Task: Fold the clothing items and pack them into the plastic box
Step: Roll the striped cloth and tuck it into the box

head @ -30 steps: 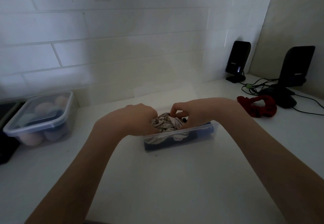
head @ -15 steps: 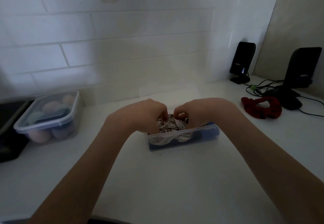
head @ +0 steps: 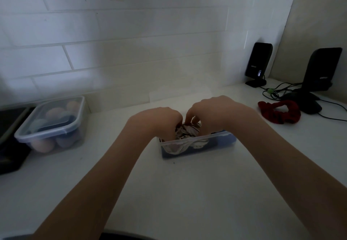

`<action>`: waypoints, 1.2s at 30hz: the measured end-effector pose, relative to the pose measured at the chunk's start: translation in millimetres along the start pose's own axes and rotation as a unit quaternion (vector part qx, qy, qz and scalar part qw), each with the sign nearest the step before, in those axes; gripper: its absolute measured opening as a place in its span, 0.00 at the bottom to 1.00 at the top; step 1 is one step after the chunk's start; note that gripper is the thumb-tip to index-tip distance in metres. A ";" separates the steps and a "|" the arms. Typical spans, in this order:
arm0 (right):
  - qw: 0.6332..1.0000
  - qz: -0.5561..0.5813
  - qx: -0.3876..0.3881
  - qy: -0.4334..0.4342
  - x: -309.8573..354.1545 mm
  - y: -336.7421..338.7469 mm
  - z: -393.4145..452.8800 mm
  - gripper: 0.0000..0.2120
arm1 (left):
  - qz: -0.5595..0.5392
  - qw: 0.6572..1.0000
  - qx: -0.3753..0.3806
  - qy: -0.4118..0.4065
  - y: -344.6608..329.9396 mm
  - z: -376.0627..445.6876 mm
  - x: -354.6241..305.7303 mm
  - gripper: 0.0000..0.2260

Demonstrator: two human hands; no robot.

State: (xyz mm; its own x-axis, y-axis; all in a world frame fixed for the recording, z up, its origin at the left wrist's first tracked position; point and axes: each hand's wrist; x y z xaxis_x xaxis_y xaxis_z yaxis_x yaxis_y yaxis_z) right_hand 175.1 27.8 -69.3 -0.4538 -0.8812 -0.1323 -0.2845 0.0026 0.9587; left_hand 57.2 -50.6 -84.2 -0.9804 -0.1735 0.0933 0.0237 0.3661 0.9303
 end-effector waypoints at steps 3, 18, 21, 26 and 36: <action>0.997 0.031 0.070 0.007 -1.9 -3.8 9.6 0.22 | 0.020 1.000 0.006 0.005 1.3 4.9 -3.6 0.15; 0.986 0.156 0.039 0.037 -10.9 -17.0 3.8 0.16 | -0.010 0.999 0.034 0.015 7.3 -2.4 -4.3 0.19; 0.968 0.244 -0.009 0.065 -18.9 -22.1 -9.0 0.13 | -0.034 0.999 0.032 0.004 8.7 -9.6 -1.2 0.19; 0.893 0.403 -0.200 0.027 -53.1 -27.7 -33.6 0.08 | -0.130 0.991 -0.024 -0.022 15.8 -30.5 11.4 0.23; 0.873 0.264 -0.266 -0.312 -134.0 -112.0 -21.1 0.20 | -0.125 0.990 -0.054 -0.032 17.3 -27.9 2.2 0.12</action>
State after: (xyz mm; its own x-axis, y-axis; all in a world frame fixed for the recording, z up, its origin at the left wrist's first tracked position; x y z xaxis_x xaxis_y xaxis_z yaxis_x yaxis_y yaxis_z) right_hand 285.6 135.6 -153.6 -0.8217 -0.3951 0.4107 0.4605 -0.0358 0.8869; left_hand 60.9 -70.2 -58.0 -0.9685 -0.1871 -0.1642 -0.2041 0.2189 0.9541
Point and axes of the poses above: each hand's wrist, its own z-axis towards the middle knuckle, its own y-axis out of the back of the hand, x = y × z, and after that the axes turned 7 degrees about x, right-handed
